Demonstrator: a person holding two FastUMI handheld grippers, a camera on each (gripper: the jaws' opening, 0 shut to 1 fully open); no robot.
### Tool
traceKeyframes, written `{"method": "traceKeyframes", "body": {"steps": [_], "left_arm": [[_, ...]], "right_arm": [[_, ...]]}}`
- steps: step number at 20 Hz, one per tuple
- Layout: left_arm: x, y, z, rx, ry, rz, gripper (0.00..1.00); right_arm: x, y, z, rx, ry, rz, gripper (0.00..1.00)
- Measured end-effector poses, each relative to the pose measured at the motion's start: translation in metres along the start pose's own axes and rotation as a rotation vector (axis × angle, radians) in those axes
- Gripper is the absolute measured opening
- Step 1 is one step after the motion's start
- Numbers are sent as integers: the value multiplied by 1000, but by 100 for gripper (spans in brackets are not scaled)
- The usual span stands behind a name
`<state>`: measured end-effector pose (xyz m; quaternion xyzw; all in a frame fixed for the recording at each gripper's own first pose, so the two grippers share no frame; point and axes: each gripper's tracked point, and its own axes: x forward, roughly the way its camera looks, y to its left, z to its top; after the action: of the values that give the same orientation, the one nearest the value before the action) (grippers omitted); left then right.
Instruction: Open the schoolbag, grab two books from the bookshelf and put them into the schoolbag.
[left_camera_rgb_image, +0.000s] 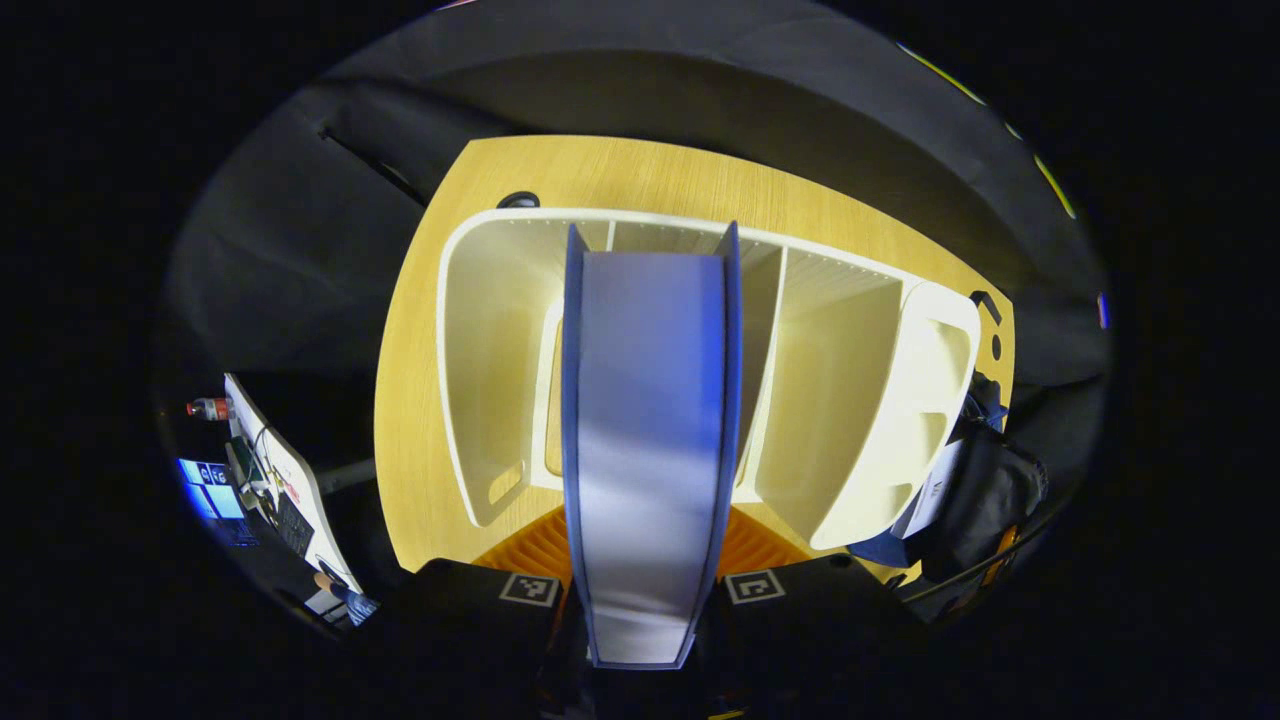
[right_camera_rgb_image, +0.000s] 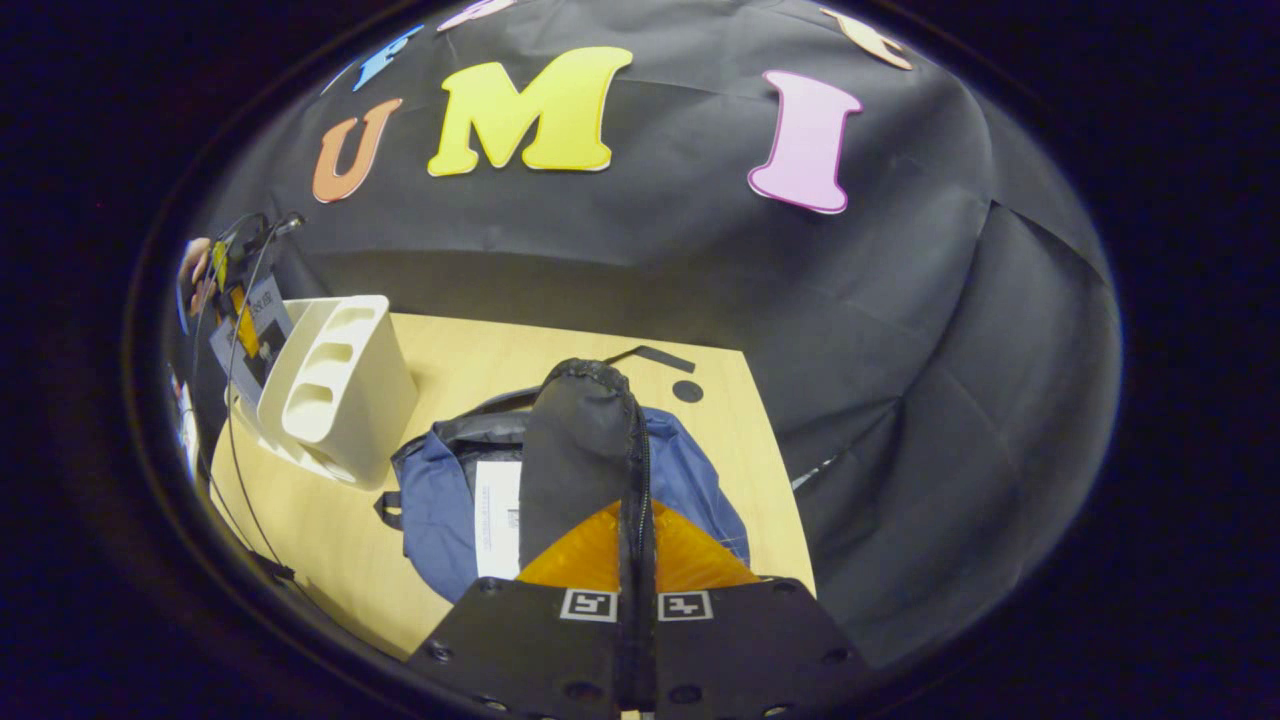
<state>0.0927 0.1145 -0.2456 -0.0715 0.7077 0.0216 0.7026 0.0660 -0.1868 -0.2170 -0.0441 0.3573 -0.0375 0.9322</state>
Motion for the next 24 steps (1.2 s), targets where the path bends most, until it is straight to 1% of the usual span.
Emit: {"method": "traceKeyframes", "body": {"steps": [1,7,11,12,13,14,15,17,21,23,24], "left_arm": [[-10,0,-5,2,-13,-5,46],[-80,0,-56,-41,-73,-108,46],[-131,16,-74,-47,-185,-122,45],[-144,17,-78,-54,-213,-140,43],[-155,15,-83,-62,-235,-168,45],[-163,10,-86,-75,-250,-204,43],[-169,4,-89,-84,-255,-245,45],[-178,-15,-93,-102,-266,-334,45],[-184,-53,-90,-85,-296,-492,45],[-181,-84,-92,-66,-318,-576,43],[-180,-99,-92,-63,-327,-616,45]], "right_arm": [[0,1,0,2,-1,4,0],[-4,6,0,-9,-15,22,0],[-7,5,-2,-2,-18,26,0],[-7,6,-2,0,-19,26,0],[-8,6,-2,1,-19,26,0],[-9,6,-3,4,-18,27,0],[-9,7,-4,8,-13,28,0],[-9,9,-4,17,-9,29,0],[-13,11,-4,14,-11,25,0],[-13,11,-5,15,-9,22,0],[-13,11,-6,15,-7,22,0]]}}
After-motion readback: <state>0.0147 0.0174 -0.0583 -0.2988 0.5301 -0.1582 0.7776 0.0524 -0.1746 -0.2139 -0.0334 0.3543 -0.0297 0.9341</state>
